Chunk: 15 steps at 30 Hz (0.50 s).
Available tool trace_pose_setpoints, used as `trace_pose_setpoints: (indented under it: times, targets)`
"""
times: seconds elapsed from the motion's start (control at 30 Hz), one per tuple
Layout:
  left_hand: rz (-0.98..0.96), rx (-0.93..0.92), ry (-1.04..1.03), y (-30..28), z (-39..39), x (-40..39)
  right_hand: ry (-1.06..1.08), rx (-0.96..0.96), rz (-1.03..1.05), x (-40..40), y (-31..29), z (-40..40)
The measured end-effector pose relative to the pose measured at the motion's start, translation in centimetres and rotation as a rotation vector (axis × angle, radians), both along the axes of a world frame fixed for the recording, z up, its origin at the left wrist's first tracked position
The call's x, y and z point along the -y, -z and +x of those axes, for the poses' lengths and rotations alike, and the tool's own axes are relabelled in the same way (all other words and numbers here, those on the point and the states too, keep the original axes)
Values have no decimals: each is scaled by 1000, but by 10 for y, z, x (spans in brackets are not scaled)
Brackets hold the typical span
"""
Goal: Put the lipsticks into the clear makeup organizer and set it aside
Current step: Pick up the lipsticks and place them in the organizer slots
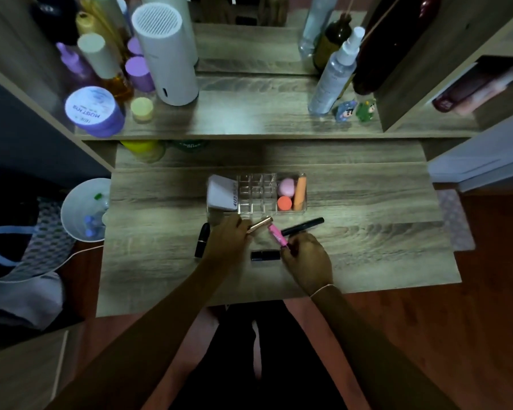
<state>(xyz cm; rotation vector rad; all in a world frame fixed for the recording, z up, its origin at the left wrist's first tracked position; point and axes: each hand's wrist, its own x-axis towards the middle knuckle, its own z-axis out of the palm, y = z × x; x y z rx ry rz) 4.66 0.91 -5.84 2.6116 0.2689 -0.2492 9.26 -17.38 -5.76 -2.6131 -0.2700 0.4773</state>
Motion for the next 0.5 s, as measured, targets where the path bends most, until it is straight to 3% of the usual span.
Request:
trace_pose_setpoints:
  times: [0.23, 0.37, 0.5]
  targets:
    - [-8, 51, -63, -19, -21, -8, 3, -19, 75, 4, -21, 8]
    - [-307, 59, -314, -38, -16, -14, 31, -6, 286, 0, -42, 21]
    - [-474, 148, -460, -49, 10, -15, 76, -45, 481, -18, -54, 43]
